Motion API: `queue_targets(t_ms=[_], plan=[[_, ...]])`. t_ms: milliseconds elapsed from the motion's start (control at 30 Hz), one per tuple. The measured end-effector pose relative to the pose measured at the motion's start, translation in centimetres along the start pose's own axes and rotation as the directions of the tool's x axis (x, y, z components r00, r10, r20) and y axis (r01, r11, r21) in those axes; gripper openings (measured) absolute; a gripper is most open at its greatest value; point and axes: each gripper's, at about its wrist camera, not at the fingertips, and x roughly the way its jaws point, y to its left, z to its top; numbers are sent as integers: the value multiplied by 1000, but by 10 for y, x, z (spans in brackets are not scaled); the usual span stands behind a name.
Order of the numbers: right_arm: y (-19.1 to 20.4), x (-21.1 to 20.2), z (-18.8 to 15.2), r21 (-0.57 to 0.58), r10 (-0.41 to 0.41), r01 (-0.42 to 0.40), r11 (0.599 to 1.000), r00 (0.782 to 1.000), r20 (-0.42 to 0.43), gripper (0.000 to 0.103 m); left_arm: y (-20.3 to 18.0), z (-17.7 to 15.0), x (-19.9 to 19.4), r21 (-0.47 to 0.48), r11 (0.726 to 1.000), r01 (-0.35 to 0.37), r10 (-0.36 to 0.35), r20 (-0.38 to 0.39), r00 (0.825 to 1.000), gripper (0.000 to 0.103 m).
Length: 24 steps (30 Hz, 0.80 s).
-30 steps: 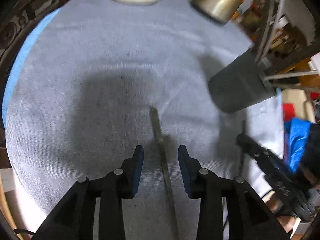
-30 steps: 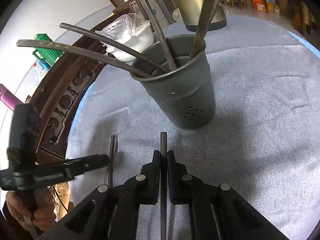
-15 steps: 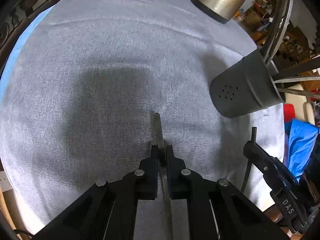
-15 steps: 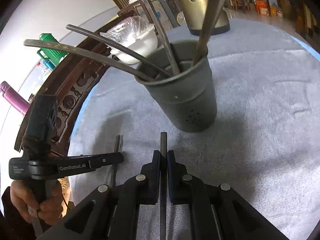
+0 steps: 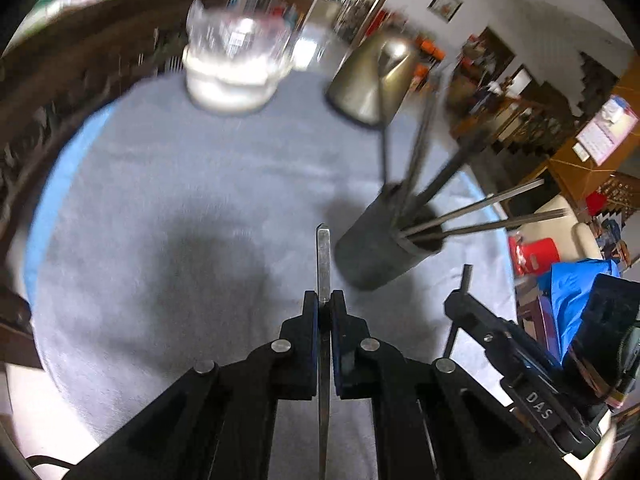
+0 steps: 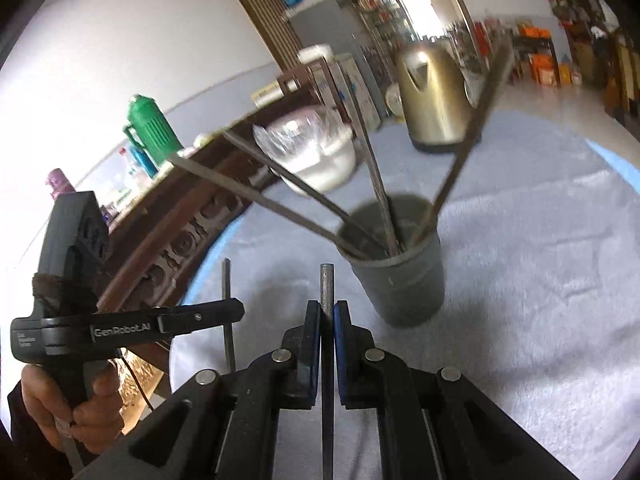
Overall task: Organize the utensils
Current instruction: 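Raise both held chopsticks over the grey cup and lower them into it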
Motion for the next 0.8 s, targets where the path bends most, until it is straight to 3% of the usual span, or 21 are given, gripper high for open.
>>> queue_targets(t_ms=[100, 300, 533, 800], plan=[[8, -16, 8, -18, 17, -16, 1000, 998, 66, 7, -13, 5, -27, 57, 998, -20, 13, 111, 994, 6], [21, -44, 19, -41, 16, -9, 999, 985, 174, 7, -26, 6, -60, 111, 994, -23, -4, 234, 972, 6], [30, -66, 35, -49, 12, 1, 999, 963, 268, 7, -33, 13, -67, 129, 991, -22, -19, 309, 951, 6], [29, -82, 55, -51, -7, 24, 998, 949, 314, 7, -48, 27, -73, 155, 988, -25, -30, 346, 938, 6]])
